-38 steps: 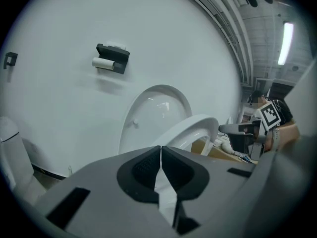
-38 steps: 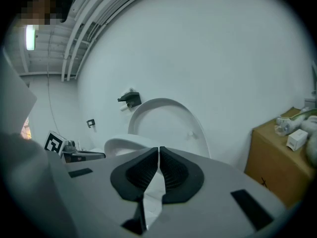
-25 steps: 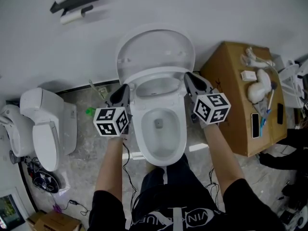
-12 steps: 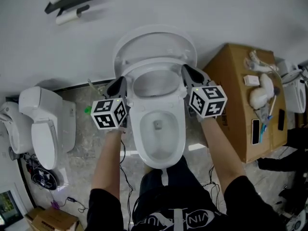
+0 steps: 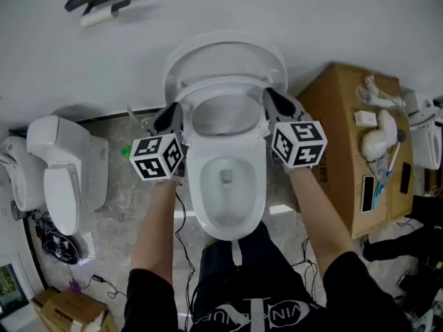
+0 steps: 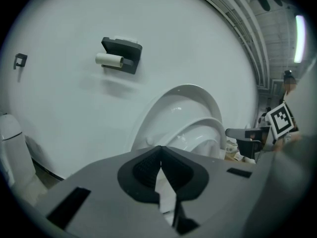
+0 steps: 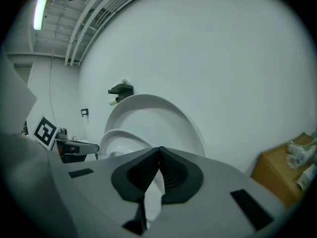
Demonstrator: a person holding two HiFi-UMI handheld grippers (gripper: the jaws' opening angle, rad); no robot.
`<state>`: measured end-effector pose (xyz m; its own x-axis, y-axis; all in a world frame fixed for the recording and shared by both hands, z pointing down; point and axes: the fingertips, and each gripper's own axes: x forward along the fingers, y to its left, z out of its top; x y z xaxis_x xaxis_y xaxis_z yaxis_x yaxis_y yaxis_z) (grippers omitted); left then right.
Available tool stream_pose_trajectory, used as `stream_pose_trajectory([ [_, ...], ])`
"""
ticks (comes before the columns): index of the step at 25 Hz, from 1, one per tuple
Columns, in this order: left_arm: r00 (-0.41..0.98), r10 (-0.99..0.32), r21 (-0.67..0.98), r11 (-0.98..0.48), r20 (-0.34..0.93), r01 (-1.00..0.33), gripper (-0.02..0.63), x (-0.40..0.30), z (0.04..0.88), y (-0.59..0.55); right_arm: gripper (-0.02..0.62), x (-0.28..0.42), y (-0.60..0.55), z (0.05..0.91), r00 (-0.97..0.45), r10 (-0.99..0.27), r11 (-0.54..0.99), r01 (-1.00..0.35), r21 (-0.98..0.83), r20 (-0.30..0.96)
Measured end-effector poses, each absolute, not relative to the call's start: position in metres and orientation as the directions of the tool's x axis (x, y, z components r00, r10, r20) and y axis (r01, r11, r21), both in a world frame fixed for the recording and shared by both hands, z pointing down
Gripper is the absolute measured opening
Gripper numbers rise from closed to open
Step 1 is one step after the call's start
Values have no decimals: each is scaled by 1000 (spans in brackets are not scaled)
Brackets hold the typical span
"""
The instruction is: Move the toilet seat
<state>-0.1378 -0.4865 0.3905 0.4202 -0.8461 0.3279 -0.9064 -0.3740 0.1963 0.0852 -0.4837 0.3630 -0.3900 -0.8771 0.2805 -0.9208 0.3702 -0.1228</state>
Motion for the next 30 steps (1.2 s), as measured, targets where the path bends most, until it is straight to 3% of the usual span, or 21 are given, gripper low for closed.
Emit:
stream_pose_trajectory([
  [7,414,-834,200,-364,365,-910,3,-141,386,-478,9,77,-469,354,-415,-860,413,-908,-72,298],
  [23,448,-858,67,-446,250,-892,3,-143,325,-377,9,51,-351,307,-530,-823,536,-844,-26,207],
  [30,490,-851,83,-483,189,-871,3,-137,298,-318,9,48,-293,293,-545,-815,554,-832,-10,198],
])
